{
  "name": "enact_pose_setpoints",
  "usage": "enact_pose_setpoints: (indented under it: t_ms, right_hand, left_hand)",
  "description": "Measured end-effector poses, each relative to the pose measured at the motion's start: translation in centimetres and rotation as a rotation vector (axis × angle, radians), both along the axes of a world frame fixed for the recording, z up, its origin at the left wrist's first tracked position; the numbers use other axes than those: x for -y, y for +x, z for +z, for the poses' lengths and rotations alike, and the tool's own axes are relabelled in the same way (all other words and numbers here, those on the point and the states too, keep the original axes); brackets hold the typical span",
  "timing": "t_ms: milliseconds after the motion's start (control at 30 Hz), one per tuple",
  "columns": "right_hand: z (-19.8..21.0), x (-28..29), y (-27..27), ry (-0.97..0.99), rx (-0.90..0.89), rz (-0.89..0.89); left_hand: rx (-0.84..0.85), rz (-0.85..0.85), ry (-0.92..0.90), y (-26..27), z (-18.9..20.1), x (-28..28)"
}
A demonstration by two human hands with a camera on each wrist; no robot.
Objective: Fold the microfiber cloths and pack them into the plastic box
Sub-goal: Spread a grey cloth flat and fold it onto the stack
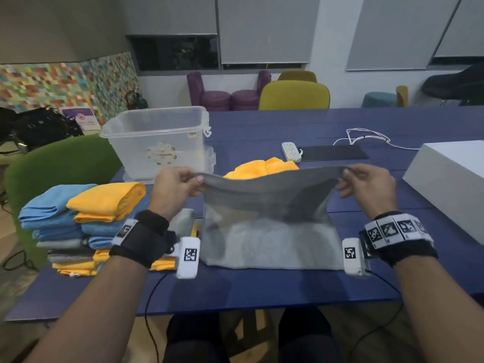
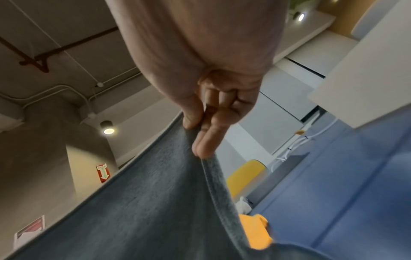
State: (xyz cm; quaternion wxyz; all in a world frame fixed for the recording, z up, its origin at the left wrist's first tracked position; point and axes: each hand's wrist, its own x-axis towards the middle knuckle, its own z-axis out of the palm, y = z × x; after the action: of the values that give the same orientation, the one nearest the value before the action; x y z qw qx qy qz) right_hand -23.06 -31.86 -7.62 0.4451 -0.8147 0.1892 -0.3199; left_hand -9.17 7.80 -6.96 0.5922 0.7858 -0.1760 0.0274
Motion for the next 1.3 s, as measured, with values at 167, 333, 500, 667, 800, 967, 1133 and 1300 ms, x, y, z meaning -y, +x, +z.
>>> enact_pose_setpoints:
  t_ms: [167, 333, 500, 667, 800, 967, 1133, 1300]
  right_hand:
    - [-3.4, -0.8, -2.9, 0.12, -0.141, 0.052]
    - [-1.5, -1.6, -2.8, 0.271, -0.179, 0.12]
    - [0.3, -1.7, -0.6, 0.48, -0.047, 0.164]
    - [0.1, -0.2, 2.4, 0.262, 0.055, 0.06]
    - [-1.3, 2.3, 4.2, 0.166, 0.056, 0.036]
    - [-2.6, 3.2, 3.7, 0.108, -0.01, 0.042]
    - [-3.9, 0.9, -0.5, 0.008, -0.165, 0.045]
    - [-6.3, 0.1, -4.8, -0.18, -0.316, 0.074]
  left_hand:
    - [-0.135, 0.012, 0.13, -1.1, -2.9, 0.1]
    - [-0.313, -0.004, -0.013, -1.0, -0.9, 0.9]
    - [-0.324, -0.04, -0.169, 0.4, 1.6, 1.7]
    - [-0.25, -0.037, -0.222, 2.6, 2.8, 2.5]
    - [-0.218, -0.021, -0.179, 3.5, 3.5, 3.1]
    - [-0.175, -0.001, -0.006, 3.1, 2.5, 3.1]
    - [-0.107, 0.033, 0.244, 1.1, -0.6, 2.3]
    - [-0.119, 0.065, 0.379, -1.8, -3.7, 1.1]
